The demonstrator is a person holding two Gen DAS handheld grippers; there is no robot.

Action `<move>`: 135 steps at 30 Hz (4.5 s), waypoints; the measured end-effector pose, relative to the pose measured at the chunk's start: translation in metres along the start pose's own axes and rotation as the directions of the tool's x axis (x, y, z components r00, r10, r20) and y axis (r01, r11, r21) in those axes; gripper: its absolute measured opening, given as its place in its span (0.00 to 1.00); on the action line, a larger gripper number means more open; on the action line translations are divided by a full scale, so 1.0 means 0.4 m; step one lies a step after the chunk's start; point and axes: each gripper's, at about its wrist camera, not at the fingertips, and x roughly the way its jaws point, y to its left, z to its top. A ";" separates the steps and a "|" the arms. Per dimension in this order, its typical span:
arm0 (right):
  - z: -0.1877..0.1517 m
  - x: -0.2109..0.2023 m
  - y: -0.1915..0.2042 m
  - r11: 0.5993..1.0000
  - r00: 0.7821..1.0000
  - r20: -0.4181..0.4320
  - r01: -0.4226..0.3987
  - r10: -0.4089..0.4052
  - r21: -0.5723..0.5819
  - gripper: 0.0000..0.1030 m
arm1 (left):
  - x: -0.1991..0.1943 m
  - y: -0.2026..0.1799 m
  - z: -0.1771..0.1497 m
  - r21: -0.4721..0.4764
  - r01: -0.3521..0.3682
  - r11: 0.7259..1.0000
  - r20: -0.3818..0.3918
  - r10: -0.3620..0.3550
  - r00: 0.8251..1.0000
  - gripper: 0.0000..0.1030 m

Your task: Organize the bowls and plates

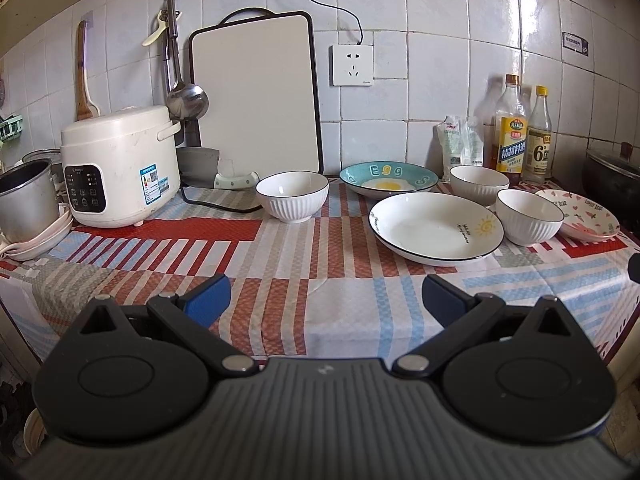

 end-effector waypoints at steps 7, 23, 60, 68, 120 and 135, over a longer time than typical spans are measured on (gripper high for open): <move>-0.002 -0.010 0.000 1.000 1.000 0.019 -0.008 0.008 -0.003 0.99 | -0.003 -0.003 -0.002 0.001 -0.001 1.000 0.001 0.001 1.000 1.00; -0.005 -0.019 -0.004 1.000 0.999 0.049 -0.010 0.010 -0.011 0.99 | -0.008 -0.021 -0.012 0.011 0.003 1.000 -0.002 -0.003 1.000 1.00; 0.067 0.467 0.034 0.879 0.857 -0.195 -0.463 0.477 0.115 0.79 | 0.498 -0.067 0.178 0.002 0.267 0.964 -0.238 -0.259 0.936 0.64; 0.042 0.548 0.083 0.883 0.854 -0.228 -0.444 0.468 0.152 0.59 | 0.603 -0.057 0.170 -0.028 0.276 0.961 -0.261 -0.273 0.926 0.42; 0.051 0.558 0.171 0.908 0.895 -0.174 -0.385 0.411 0.164 0.29 | 0.604 -0.004 0.162 -0.044 0.222 0.974 -0.241 -0.226 0.944 0.17; 0.012 0.522 0.236 0.876 0.856 -0.187 -0.466 0.482 0.124 0.29 | 0.561 0.084 0.103 -0.068 0.196 0.978 -0.276 -0.207 0.939 0.17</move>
